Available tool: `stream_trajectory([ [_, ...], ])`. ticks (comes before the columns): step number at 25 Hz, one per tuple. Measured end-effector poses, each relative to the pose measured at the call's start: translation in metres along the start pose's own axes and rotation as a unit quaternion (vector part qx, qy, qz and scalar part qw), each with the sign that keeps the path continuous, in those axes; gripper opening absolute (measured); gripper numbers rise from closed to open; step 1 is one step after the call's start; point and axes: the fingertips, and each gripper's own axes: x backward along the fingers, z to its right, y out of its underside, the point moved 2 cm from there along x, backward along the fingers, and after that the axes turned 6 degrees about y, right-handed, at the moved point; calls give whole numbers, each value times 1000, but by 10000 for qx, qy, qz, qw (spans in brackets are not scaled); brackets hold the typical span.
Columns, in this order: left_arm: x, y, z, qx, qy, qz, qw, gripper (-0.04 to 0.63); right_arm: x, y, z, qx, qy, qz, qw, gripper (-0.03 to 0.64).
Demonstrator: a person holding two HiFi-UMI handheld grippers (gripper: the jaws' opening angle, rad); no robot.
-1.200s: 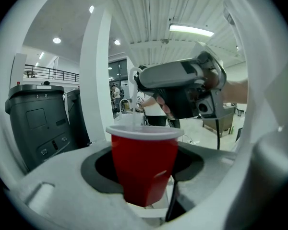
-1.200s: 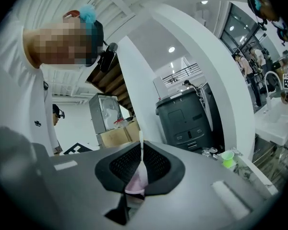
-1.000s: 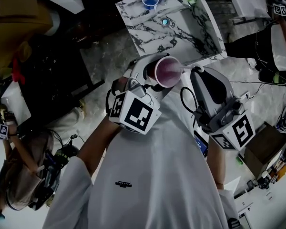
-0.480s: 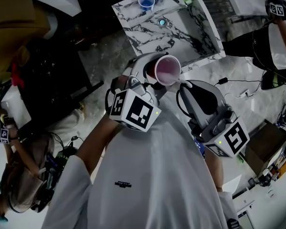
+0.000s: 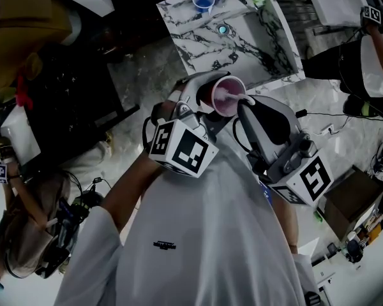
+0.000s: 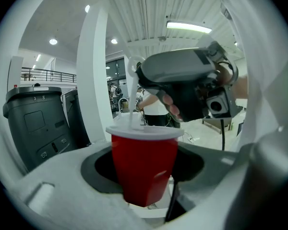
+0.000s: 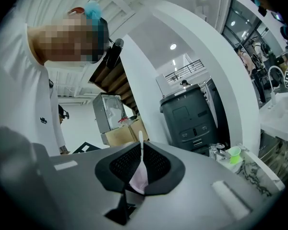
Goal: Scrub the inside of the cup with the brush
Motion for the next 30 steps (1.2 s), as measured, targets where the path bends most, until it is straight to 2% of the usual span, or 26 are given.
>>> stream_trajectory([
  [5,0,-3,2,19,-24,42,10000,258,-5,-2,8,202,130,55,9997,23],
  [15,-6,-11,7,-6,38,45,10000,258,22,8,29,496,610,-174,9968,23],
  [24,-15,-12,5,-58,106,9,9999,258,36,16,20,508,409,-416,9970,23],
  [30,-16,-9,8,-114,112,-22,9999,258,35,15,12,283,194,-366,9987,23],
])
